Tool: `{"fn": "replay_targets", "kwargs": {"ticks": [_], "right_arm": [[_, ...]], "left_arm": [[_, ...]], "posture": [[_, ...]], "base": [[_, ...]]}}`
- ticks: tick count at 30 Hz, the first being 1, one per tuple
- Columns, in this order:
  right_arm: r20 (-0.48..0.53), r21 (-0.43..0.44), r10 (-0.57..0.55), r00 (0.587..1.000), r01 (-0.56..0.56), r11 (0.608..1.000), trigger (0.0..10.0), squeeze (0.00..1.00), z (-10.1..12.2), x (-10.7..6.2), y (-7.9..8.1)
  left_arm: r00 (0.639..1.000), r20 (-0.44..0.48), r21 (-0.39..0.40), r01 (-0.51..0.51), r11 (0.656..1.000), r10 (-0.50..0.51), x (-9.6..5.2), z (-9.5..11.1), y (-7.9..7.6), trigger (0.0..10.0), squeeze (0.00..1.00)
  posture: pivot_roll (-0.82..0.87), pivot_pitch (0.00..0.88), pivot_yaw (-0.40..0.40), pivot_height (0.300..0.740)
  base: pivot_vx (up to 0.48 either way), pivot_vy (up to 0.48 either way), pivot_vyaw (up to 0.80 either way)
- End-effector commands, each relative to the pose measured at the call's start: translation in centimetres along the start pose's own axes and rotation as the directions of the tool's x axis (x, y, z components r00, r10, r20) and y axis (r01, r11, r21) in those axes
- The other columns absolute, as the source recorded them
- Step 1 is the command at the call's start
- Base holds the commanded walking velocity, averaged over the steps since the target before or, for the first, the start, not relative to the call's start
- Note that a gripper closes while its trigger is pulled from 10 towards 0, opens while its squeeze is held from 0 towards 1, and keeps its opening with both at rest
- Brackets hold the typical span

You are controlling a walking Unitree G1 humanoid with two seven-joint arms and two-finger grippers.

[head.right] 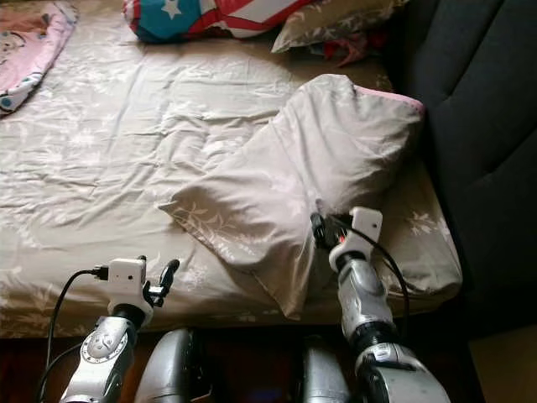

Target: Clean up the room

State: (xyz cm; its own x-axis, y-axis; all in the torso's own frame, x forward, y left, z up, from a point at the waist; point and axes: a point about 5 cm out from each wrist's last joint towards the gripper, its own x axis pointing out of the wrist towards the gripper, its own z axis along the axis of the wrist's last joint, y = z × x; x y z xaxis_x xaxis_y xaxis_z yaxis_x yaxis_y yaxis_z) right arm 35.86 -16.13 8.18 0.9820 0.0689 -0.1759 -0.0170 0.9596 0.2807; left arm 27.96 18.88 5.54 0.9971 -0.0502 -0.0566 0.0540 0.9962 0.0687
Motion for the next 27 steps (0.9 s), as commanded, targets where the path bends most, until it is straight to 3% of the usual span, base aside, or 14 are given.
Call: {"fn": "replay_targets", "kwargs": {"ticks": [1, 5, 10, 11, 12, 14, 16, 22, 27], "right_arm": [[-0.081, 0.018, -0.026, 0.996, 0.028, 0.999, 10.0, 1.0, -1.5, -0.3, -0.3], [-0.113, 0.084, 0.018, 0.993, -0.009, 0.996, 10.0, 1.0, -1.2, 0.2, 0.5], [-0.226, 0.012, -0.065, 0.972, 0.07, 0.997, 10.0, 1.0, -2.5, -0.2, -0.3], [-0.257, 0.038, -0.073, 0.964, 0.086, 0.996, 10.0, 0.64, -2.9, -0.3, -0.4], [-0.29, 0.079, -0.058, 0.955, 0.085, 0.993, 10.0, 0.0, -3.5, -0.5, -0.2], [-0.337, 0.12, -0.032, 0.941, 0.077, 0.99, 10.0, 0.0, -4.4, -0.8, 0.1], [-0.414, 0.067, -0.027, 0.91, 0.06, 0.996, 10.0, 0.0, -5.7, -1.3, 0.3], [-0.458, 0.126, 0.004, 0.889, 0.06, 0.99, 10.0, 0.0, -6.6, -1.6, 0.9], [-0.46, 0.12, 0.009, 0.888, 0.052, 0.991, 10.0, 0.0, -7.0, -1.8, 1.2]], "left_arm": [[1.0, -0.026, -0.003, -0.012, 1.0, 0.012, -0.6, -0.6, 0.5, 10.0, 0.0], [1.0, -0.027, 0.001, -0.008, 1.0, 0.008, -0.6, -0.5, 0.6, 10.0, 0.0], [0.999, -0.035, 0.006, -0.002, 1.0, 0.002, -0.7, -0.6, 0.6, 10.0, 0.0], [0.999, -0.035, 0.007, -0.001, 1.0, 0.001, -0.7, -0.5, 0.6, 10.0, 0.0], [0.999, -0.035, 0.008, 0.0, 1.0, 0.0, -0.7, -0.5, 0.6, 10.0, 0.0], [0.999, -0.035, 0.009, 0.002, 1.0, -0.001, -0.8, -0.5, 0.6, 10.0, 0.0], [0.999, -0.038, 0.012, 0.007, 1.0, -0.006, -0.8, -0.5, 0.6, 10.0, 0.0], [0.999, -0.046, 0.016, 0.012, 1.0, -0.011, -0.9, -0.6, 0.5, 10.0, 0.0], [0.999, -0.046, 0.013, 0.014, 1.0, -0.013, -0.9, -0.6, 0.4, 10.0, 0.0]], "posture": [[-0.04, 0.255, 0.009, 0.625], [-0.03, 0.257, 0.017, 0.625], [-0.03, 0.26, 0.021, 0.625], [-0.03, 0.261, 0.023, 0.625], [-0.03, 0.262, 0.025, 0.625], [-0.03, 0.263, 0.027, 0.625], [-0.03, 0.264, 0.028, 0.625], [-0.03, 0.264, 0.028, 0.625], [-0.02, 0.263, 0.028, 0.625]], "base": [[0.0, 0.0, 0.0], [0.0, 0.0, 0.0], [0.0, 0.0, 0.0], [0.0, 0.0, 0.0], [0.0, 0.0, 0.0], [0.0, 0.0, 0.0], [0.0, 0.0, 0.0], [0.0, 0.0, 0.0], [0.0, 0.0, 0.0]]}}
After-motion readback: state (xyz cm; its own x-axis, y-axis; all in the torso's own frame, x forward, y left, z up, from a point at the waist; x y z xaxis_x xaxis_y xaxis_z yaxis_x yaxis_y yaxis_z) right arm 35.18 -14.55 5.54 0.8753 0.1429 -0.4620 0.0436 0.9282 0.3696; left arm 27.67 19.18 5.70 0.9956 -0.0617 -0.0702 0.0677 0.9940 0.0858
